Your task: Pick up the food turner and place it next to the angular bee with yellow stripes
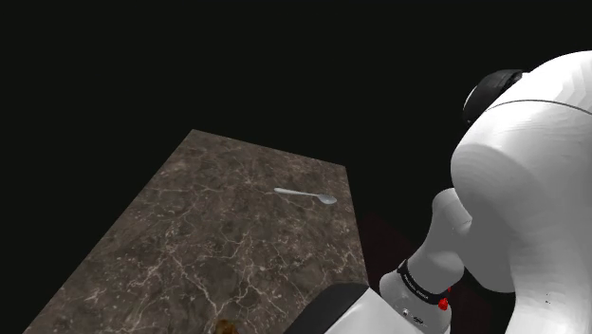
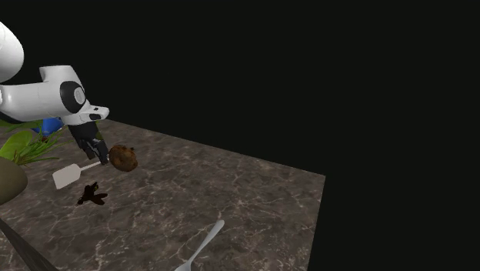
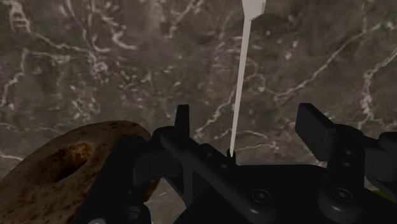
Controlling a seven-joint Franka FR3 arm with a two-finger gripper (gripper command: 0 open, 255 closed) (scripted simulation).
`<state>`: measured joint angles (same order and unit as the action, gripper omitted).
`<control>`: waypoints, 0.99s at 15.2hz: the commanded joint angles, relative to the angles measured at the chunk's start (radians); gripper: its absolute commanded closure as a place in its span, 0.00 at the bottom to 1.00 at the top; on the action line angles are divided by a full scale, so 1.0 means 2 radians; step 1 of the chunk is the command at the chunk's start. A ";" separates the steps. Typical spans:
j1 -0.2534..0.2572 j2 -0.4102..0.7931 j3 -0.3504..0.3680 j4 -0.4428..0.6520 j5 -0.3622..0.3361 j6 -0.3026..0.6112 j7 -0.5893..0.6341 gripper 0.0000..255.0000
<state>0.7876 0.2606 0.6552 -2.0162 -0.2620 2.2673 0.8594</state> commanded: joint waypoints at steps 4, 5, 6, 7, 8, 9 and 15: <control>-0.004 -0.010 0.003 0.004 0.010 -0.015 -0.006 0.00; -0.007 -0.020 0.006 0.010 0.020 -0.028 -0.013 0.00; -0.010 -0.030 0.009 0.016 0.029 -0.042 -0.019 0.00; -0.011 -0.038 0.012 0.021 0.036 -0.053 -0.023 0.00; -0.011 -0.038 0.011 0.021 0.036 -0.053 -0.023 0.00; -0.011 -0.038 0.011 0.021 0.036 -0.053 -0.023 0.00; -0.011 -0.038 0.011 0.021 0.036 -0.053 -0.023 0.00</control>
